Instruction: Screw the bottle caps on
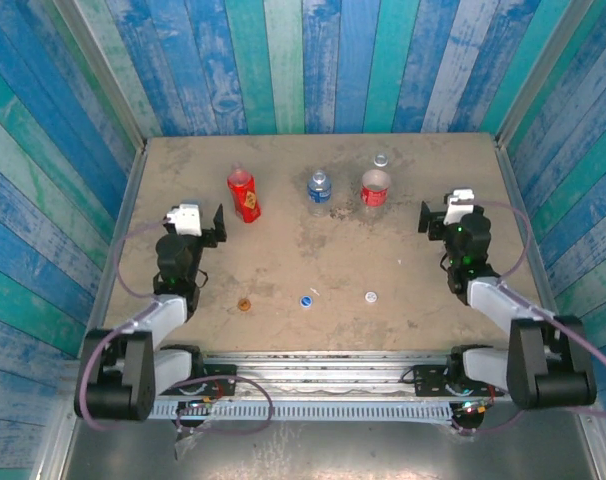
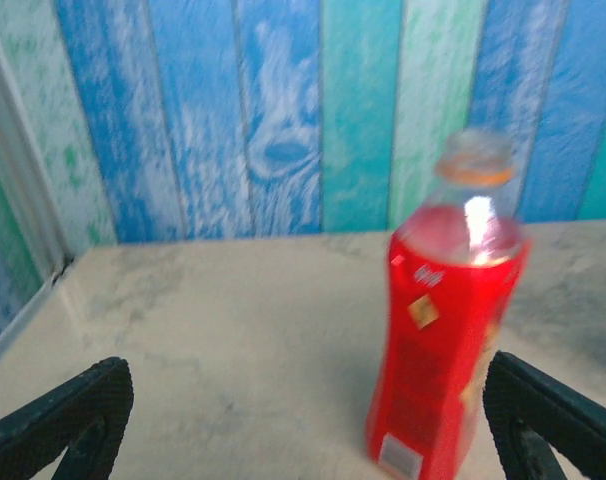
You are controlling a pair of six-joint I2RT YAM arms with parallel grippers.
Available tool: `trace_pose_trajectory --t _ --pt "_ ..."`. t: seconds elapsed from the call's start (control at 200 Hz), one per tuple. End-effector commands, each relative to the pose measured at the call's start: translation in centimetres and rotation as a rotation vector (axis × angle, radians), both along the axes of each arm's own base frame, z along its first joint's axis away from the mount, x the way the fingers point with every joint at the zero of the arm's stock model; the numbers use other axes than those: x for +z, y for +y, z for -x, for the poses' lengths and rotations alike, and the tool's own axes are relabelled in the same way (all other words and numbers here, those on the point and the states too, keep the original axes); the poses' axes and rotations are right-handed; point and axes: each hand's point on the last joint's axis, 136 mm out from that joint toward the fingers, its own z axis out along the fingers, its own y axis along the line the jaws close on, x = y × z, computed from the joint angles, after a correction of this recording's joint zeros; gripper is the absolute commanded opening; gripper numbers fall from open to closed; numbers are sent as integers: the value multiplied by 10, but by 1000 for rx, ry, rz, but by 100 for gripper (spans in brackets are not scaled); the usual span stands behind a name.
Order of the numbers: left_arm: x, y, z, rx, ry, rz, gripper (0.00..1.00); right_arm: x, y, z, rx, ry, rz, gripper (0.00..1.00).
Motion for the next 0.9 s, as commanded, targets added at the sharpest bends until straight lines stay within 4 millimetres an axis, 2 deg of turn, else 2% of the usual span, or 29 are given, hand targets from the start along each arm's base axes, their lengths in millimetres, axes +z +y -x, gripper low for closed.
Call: trace_pose_trajectory --t 0.0,0.145,0.28,0.34,0.36,0.481,0.636,0.756,0.781,0.896 --pt "-1 -28 13 -140 11 -51 94 13 23 9 96 21 -12 100" --pt "9 -45 10 -237 -21 -19 94 46 69 22 253 -12 49 100" --pt "4 -55 -12 -294 27 -44 94 66 120 39 442 -26 82 100" --pt "-1 -56 -20 -313 40 -55 94 69 143 47 529 -28 94 100" --pt "-8 -57 -25 -325 64 -55 94 69 150 50 554 -27 101 100" --pt "-20 -63 -43 -387 127 -99 94 63 188 61 689 7 159 100" --pt "-34 -64 -61 -425 210 -194 94 58 221 68 797 39 189 100" --pt "-45 -65 -77 -460 273 -241 94 57 232 66 832 46 193 100" --pt "-47 -65 -80 -469 279 -252 94 57 243 74 868 44 194 100" --pt "-49 -65 -91 -489 269 -288 97 56 253 77 899 50 197 100"
